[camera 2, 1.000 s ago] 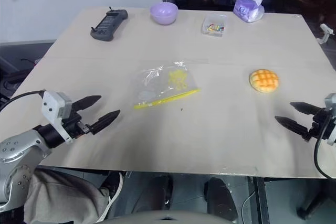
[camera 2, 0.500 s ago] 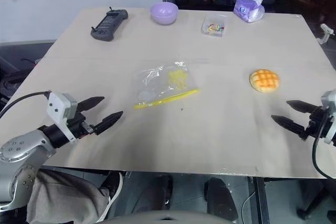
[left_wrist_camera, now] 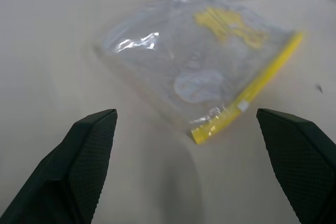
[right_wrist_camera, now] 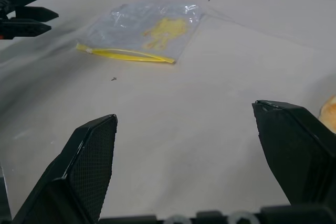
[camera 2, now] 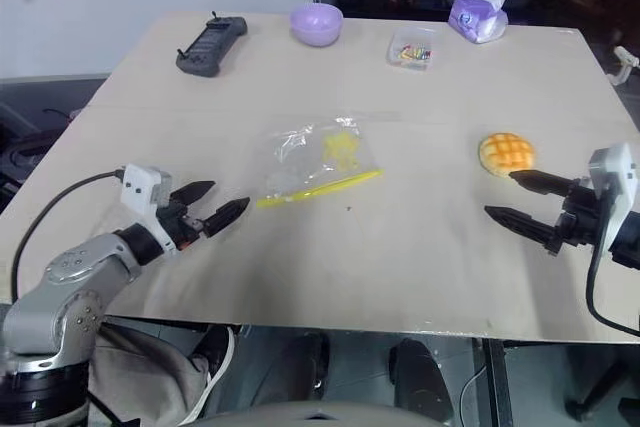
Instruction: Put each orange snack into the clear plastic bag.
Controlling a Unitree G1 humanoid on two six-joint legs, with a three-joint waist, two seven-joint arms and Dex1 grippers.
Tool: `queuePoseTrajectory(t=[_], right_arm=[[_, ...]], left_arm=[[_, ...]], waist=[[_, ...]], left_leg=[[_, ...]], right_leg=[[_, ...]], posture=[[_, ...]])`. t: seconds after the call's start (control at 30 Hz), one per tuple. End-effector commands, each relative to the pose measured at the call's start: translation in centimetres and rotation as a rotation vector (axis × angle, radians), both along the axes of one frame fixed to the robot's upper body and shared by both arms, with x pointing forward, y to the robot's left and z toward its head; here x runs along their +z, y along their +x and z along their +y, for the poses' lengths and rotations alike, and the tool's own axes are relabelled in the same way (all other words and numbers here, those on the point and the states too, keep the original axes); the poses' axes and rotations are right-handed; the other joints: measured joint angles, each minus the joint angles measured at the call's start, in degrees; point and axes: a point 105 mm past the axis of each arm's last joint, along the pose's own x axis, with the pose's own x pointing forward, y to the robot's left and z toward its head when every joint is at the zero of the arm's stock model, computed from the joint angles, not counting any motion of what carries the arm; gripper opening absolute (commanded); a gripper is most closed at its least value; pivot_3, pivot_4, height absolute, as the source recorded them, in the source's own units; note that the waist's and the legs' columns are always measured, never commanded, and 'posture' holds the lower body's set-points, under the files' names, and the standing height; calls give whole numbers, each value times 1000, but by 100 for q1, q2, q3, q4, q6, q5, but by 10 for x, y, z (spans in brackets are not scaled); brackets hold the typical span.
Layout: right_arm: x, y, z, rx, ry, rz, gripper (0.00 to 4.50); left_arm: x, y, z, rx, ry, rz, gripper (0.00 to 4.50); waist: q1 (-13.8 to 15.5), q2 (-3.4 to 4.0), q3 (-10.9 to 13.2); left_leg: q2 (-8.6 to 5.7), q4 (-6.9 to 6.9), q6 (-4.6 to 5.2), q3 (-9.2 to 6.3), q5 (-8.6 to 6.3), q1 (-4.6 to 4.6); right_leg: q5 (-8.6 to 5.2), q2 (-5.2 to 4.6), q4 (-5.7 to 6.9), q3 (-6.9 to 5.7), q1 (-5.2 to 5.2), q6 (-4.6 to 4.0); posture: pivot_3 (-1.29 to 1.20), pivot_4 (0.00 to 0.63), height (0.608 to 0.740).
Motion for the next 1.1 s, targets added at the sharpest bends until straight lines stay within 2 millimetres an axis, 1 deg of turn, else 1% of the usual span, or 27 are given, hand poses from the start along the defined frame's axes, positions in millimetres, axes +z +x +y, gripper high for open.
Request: queuePoseTrajectory(t=[0.03, 0.07, 0.13, 0.23, 0.43, 0.6, 0.77, 0.93, 1.1], right_arm=[[5, -1, 3, 6, 2, -27, 4460], [5, -1, 3, 6, 3, -26, 4460], [5, 0, 4, 8, 4, -28, 4460], [8, 1, 5, 10, 4, -35, 4460], [8, 1, 4, 0, 5, -42, 4460], [7, 0, 6, -5, 12, -44, 4460], [7, -2, 5, -13, 14, -46, 4460], [6, -3, 4, -21, 14, -48, 4460], [8, 0, 5, -20, 15, -54, 4460]], left_arm=[[-15, 12, 5, 89, -54, 116, 4500], [-16, 15, 3, 90, -93, 141, 4500], [-15, 19, -9, 54, -185, 189, 4500], [-17, 28, -17, 48, -255, 248, 4500], [-26, 36, -31, 27, -264, 319, 4500], [-30, 42, -48, -28, -225, 335, 4500], [-30, 53, -69, -65, -268, 356, 4500], [-32, 62, -77, -46, -301, 383, 4500], [-34, 74, -86, 0, -384, 431, 4500]], waist=[[-14, 1, 0], [-16, 1, 0], [-18, 0, 0], [-17, 0, 0], [-15, 3, -3], [12, 9, -8], [34, 15, -12], [37, 19, -14], [51, 29, -22]], left_leg=[[0, 0, 0, 0, 0, 1], [-1, 0, 0, 1, 0, 2], [-1, 1, 0, 0, 0, 0], [-1, 2, 0, 0, 0, 0], [-3, 3, -1, 1, 1, 2], [-8, 4, -1, -7, 1, 10], [-13, 14, -1, -16, 1, 13], [-14, 19, -1, -20, 1, 12], [-16, 29, -1, -27, 0, 15]], right_leg=[[0, 1, 0, 0, 0, 0], [0, 1, 1, 1, 0, 0], [0, 1, 1, 0, 0, 0], [0, 0, 3, 1, -1, 1], [0, 0, 4, 3, 0, 1], [0, -3, -1, -5, 18, 1], [0, -7, -3, -15, 29, 1], [0, -7, -2, -18, 31, 1], [0, -8, -2, -28, 44, 2]], posture=[[0, 150, 740], [0, 150, 740], [0, 150, 740], [0, 150, 740], [0, 150, 740], [0, 150, 740], [0, 150, 740], [0, 150, 740], [0, 150, 740]])
